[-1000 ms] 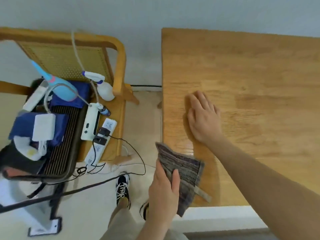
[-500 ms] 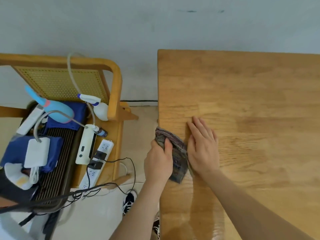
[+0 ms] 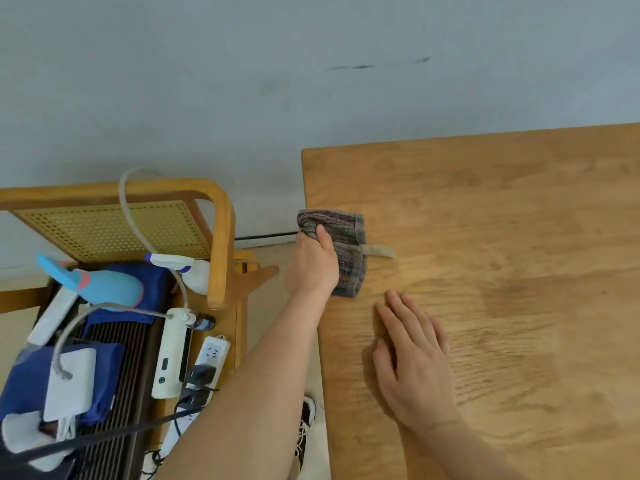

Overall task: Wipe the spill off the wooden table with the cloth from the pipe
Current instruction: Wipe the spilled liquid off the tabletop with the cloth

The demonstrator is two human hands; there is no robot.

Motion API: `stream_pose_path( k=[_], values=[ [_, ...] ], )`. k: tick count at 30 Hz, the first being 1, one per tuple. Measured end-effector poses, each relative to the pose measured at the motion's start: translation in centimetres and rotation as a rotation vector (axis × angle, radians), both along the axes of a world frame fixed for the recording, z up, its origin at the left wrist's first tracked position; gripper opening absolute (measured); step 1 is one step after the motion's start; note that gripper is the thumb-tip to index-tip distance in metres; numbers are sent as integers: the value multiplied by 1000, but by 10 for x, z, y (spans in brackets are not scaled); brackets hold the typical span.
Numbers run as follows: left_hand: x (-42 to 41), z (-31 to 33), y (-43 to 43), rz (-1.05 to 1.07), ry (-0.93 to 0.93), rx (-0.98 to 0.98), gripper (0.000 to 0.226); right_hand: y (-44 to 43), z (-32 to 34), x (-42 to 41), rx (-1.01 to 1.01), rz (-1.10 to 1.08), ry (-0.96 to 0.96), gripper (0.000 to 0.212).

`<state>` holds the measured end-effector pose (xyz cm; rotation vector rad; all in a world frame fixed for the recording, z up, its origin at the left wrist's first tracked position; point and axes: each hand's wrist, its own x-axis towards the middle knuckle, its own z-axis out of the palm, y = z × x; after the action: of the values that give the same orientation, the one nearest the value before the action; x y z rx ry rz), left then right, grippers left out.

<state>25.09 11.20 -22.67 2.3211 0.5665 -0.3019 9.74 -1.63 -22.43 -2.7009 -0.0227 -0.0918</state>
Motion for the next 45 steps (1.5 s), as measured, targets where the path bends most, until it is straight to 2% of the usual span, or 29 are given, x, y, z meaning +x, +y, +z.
stream_pose_path(
  k=[6, 9, 13, 19, 21, 25, 28, 35, 40, 43, 45],
  values=[
    [66, 0, 6, -45, -12, 22, 54, -5, 8, 11, 63, -30, -26, 43],
    [94, -7, 8, -45, -17, 1, 56, -16, 16, 71, 48, -23, 22, 46],
    [130, -16, 13, -48, -36, -43, 57, -30, 11, 172, -68, -124, 56, 47],
    [182, -21, 31, -159, 5, -214, 55, -30, -2, 193, -140, -168, 58, 51],
    [198, -15, 36, -292, 74, -117, 53, -29, -1, 192, -131, -174, 50, 50],
    [223, 2, 18, -646, 156, 301, 63, -27, -1, 192, -100, -192, 31, 48],
    [226, 8, -29, -803, 72, 430, 67, -27, -1, 192, -60, -219, -18, 45],
    [201, 3, -85, -928, -302, 447, 56, -31, -5, 194, 64, -259, -144, 33],
    [163, 6, -68, -975, -321, 382, 65, -34, -6, 191, 132, -291, -247, 28],
    [139, 10, -59, -894, -332, 233, 61, -36, -5, 190, 193, -275, -257, 33],
    [114, 9, -55, -699, -370, 158, 56, -39, 0, 187, 228, -230, -251, 39]
  ],
)
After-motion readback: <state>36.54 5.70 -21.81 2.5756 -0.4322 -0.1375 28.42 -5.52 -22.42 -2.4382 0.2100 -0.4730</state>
